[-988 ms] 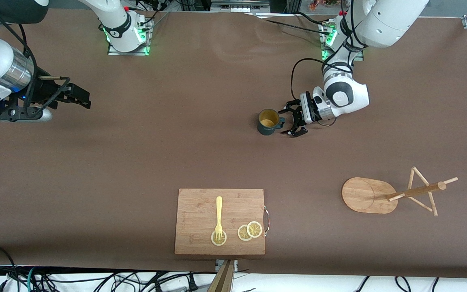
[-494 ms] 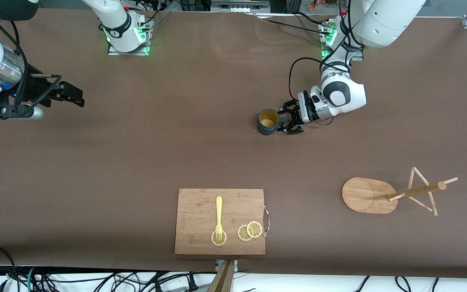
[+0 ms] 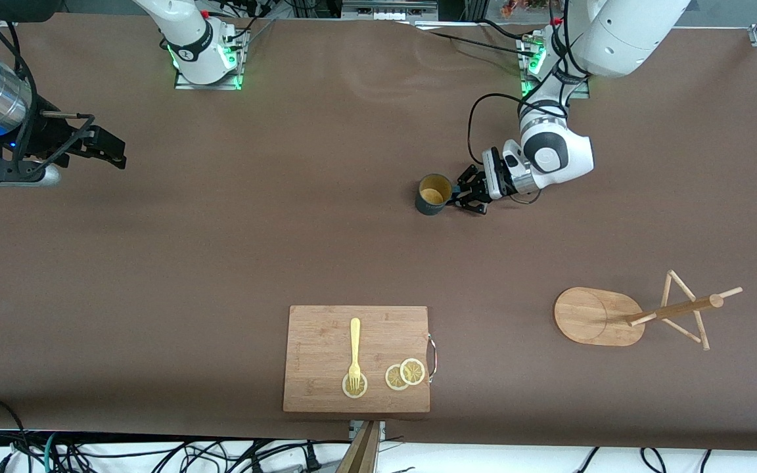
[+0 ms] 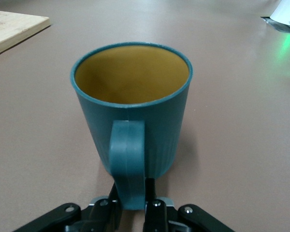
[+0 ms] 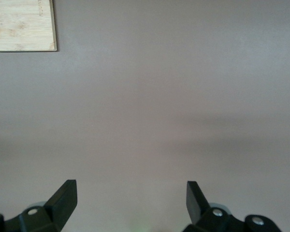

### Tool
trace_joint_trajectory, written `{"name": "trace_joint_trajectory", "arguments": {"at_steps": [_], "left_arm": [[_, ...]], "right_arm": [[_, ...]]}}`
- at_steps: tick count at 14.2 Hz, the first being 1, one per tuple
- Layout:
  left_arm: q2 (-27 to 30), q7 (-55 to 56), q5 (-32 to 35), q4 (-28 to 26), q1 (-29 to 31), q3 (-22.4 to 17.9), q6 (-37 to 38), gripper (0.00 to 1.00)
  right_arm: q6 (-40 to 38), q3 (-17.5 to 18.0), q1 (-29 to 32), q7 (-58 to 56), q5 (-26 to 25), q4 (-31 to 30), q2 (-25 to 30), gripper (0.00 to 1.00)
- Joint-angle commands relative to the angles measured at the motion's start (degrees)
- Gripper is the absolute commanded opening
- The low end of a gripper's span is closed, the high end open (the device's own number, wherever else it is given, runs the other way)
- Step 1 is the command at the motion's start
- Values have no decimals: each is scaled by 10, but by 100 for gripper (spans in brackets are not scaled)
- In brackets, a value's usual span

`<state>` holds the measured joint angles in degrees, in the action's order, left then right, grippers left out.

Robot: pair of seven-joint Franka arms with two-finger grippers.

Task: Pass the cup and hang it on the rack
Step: 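Lift the teal mug by its handle with the left gripper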

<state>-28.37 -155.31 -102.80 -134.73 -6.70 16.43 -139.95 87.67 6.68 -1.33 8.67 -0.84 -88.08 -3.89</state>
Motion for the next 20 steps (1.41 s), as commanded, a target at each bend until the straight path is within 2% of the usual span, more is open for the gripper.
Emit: {"name": "trace_joint_trajectory", "arguments": {"at_steps": [1, 3, 6, 9, 11, 13, 15, 17, 20], "left_arm": [[-3, -20, -24, 9, 1, -1, -5, 0], [6, 23, -22, 9, 4, -2, -5, 0], [49, 156, -4, 6, 11, -2, -5, 0], [107, 340, 98, 3, 27, -2, -3, 0], [149, 502, 208, 3, 44, -2, 4, 0], [190, 681, 339, 11, 80, -4, 61, 0], [214, 840, 442, 48, 122, -10, 148, 0], [219, 944, 496, 98, 136, -45, 239, 0], [216, 1057, 513, 151, 137, -122, 350, 0]], "right_arm": [[6, 13, 14, 3, -8, -26, 18, 100], [25, 13, 14, 3, -5, -47, 31, 100], [27, 14, 14, 3, -3, -40, 18, 100], [29, 13, 14, 2, -9, -20, 16, 100], [43, 11, 17, 12, -6, -20, 13, 100], [43, 11, 18, 14, -9, -20, 7, 100], [41, 11, 18, 23, -11, -20, 6, 100], [36, 9, 19, 23, -11, -21, 6, 100], [34, -4, 19, 23, -6, -25, 6, 100]]}}
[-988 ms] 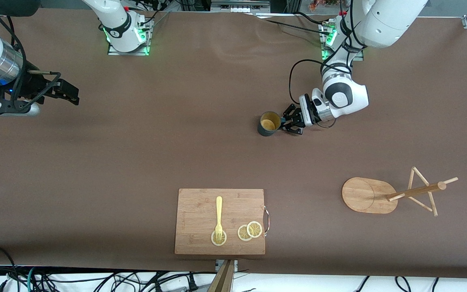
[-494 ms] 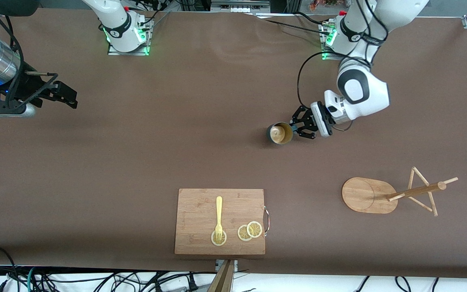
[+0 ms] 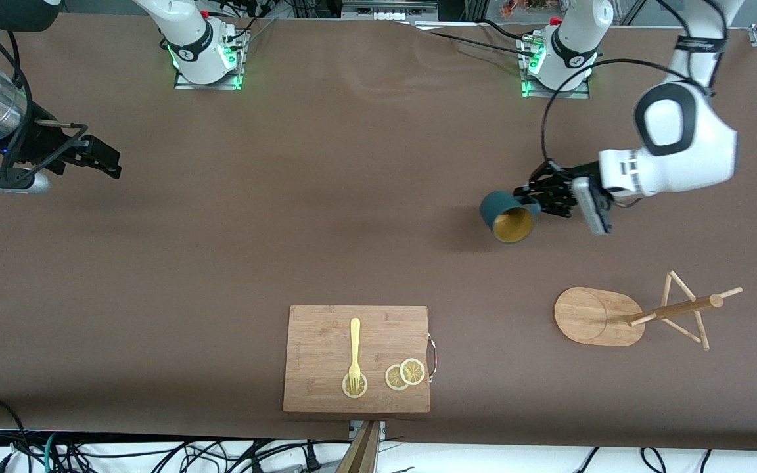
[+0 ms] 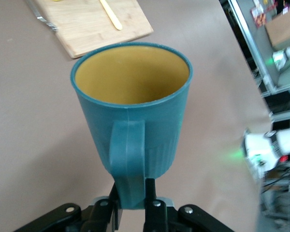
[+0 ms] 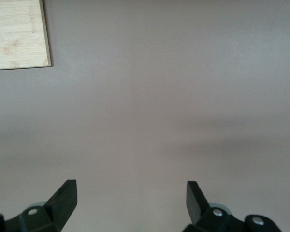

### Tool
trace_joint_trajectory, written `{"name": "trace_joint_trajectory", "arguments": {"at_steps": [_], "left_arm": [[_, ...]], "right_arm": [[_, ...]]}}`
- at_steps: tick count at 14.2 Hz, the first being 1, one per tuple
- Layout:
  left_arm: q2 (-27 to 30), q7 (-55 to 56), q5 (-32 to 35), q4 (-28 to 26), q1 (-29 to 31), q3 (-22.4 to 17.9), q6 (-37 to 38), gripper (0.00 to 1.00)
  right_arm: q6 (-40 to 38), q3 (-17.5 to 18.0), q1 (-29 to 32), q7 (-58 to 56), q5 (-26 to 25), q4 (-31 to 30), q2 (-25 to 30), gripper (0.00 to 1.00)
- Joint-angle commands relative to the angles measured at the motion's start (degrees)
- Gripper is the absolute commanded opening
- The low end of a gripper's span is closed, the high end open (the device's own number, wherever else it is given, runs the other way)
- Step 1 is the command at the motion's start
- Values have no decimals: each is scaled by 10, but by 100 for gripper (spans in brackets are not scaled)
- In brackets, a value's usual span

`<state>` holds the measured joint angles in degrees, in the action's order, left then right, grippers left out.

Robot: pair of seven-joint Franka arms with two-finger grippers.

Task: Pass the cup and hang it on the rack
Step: 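Lift the teal mug by its handle with the left gripper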

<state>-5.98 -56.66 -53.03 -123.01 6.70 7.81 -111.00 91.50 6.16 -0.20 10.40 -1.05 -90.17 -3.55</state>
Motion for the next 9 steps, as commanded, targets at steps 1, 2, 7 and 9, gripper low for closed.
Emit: {"name": "trace_joint_trajectory", "arguments": {"at_steps": [1, 2, 7, 9], "left_arm": [[-11, 103, 14, 43, 4, -58, 88, 0], [-11, 135, 13, 55, 4, -78, 111, 0], [-26, 315, -3, 82, 33, -121, 181, 0], [-40, 360, -62, 82, 53, -126, 203, 0]], "right_arm": [[-4, -4, 8, 5, -4, -5, 3, 100], [-2, -5, 7, 5, -3, -5, 3, 100], [-2, -5, 7, 6, -2, -4, 3, 100], [-2, -5, 7, 6, -2, -4, 3, 100]]}}
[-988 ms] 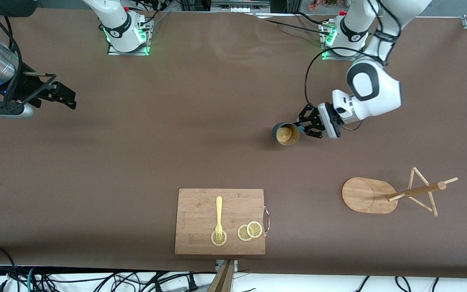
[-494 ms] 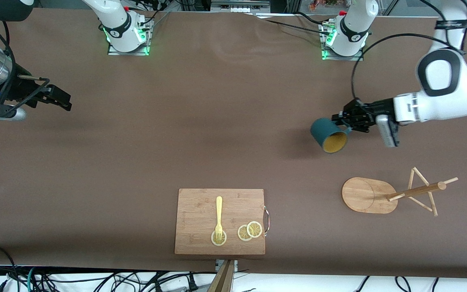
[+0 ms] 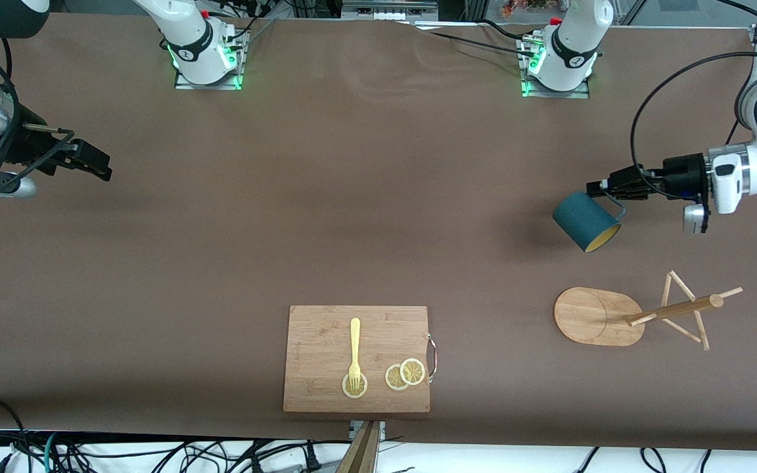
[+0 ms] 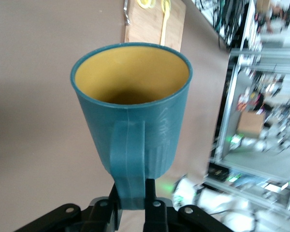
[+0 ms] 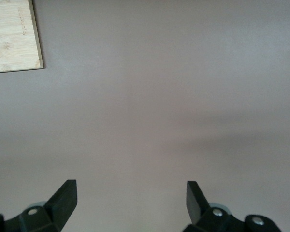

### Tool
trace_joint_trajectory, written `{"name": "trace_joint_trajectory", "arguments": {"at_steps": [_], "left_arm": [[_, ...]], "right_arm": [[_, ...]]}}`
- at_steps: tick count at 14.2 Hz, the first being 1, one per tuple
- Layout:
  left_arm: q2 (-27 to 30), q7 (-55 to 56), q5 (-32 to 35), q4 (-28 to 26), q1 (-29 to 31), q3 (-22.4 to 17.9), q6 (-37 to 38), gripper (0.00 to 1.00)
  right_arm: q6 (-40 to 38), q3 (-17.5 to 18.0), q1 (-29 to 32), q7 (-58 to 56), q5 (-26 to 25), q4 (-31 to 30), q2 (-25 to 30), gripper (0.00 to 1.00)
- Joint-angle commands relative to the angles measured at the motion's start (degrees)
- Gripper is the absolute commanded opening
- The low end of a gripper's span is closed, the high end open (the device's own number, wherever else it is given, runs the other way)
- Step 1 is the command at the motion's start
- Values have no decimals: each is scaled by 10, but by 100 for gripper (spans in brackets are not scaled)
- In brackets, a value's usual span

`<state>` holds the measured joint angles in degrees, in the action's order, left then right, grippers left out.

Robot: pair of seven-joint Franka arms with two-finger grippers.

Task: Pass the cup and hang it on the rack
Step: 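Move the mug onto a peg of the wooden rack with the left gripper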

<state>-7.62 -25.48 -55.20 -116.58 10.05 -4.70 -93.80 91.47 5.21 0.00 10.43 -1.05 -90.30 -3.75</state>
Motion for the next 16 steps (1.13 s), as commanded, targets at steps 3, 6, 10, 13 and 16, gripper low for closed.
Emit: {"name": "trace_joint_trajectory", "arguments": {"at_steps": [3, 6, 10, 13, 16], "left_arm": [[-39, 54, -78, 19, 58, -8, 59, 0], [-57, 56, -110, 19, 94, -8, 75, 0], [-142, 54, -150, 75, 136, -5, 114, 0], [-172, 54, -181, 103, 138, -5, 120, 0], [-203, 54, -208, 134, 139, -4, 122, 0]], "right_arm": [[-2, 4, 5, 6, -1, -3, 5, 100], [-3, 4, 5, 6, -1, -4, 6, 100], [-3, 4, 5, 6, -1, -3, 5, 100], [-3, 4, 5, 6, -1, -3, 5, 100], [-2, 4, 5, 6, -1, -4, 5, 100]]}}
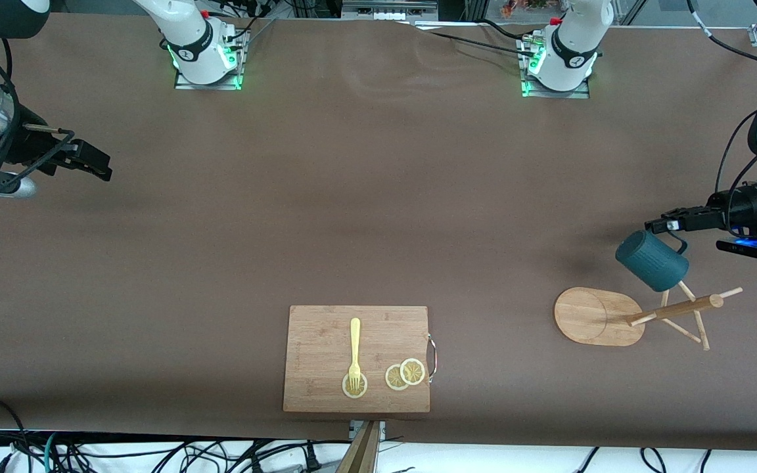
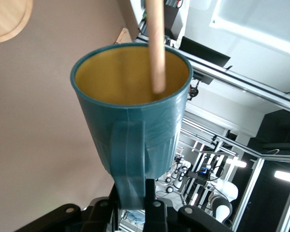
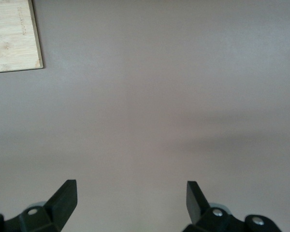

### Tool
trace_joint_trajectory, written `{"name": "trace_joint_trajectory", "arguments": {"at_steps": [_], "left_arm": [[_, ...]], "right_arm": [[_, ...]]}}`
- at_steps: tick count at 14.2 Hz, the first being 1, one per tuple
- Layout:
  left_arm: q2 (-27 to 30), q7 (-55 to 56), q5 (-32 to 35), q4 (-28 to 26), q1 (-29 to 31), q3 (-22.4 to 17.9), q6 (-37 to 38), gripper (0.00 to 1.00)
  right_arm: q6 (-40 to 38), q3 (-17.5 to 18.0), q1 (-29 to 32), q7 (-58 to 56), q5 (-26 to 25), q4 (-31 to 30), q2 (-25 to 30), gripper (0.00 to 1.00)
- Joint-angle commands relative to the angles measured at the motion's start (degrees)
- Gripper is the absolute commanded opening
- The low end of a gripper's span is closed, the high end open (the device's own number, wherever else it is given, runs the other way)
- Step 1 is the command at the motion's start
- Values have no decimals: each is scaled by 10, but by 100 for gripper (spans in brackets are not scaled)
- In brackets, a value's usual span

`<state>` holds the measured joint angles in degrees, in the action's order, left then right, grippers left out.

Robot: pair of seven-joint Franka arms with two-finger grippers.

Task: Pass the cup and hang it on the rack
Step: 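Move the mug onto a peg of the wooden rack with the left gripper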

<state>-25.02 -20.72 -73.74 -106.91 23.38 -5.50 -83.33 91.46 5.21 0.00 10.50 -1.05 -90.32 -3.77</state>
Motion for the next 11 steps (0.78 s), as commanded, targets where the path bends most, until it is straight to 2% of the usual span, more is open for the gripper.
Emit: {"name": "trace_joint_trajectory", "arguments": {"at_steps": [1, 8, 11], "left_arm": [[-43, 5, -30, 46, 8, 4, 24, 0], [-88, -2, -52, 65, 28, 4, 39, 0], [-124, -19, -52, 97, 38, 4, 57, 0]], "right_arm": [[-2, 4, 5, 5, -1, -3, 5, 100], [-2, 4, 5, 5, -1, -4, 5, 100], [-2, 4, 5, 5, -1, -3, 5, 100]]}}
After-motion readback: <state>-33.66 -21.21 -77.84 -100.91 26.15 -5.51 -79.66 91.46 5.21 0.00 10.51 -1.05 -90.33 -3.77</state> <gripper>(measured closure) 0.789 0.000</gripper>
